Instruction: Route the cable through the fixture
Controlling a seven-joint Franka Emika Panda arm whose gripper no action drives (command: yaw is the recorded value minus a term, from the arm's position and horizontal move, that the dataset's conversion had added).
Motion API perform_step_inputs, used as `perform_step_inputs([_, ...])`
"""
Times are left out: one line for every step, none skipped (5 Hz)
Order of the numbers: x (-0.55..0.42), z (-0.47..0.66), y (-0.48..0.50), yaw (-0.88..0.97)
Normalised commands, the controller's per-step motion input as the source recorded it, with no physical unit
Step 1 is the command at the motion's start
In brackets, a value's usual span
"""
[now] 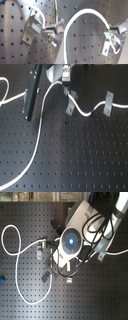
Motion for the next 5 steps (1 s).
perform_step_inputs([-0.184, -0.47, -0.176, -0.35])
perform_step_inputs([-0.154, -0.42, -0.164, -0.46])
perform_step_inputs([-0.115, -0.36, -0.155, -0.42])
perform_step_inputs([-0.079, -0.28, -0.085, -0.35])
perform_step_inputs([0.0, 0.01, 0.0, 0.0])
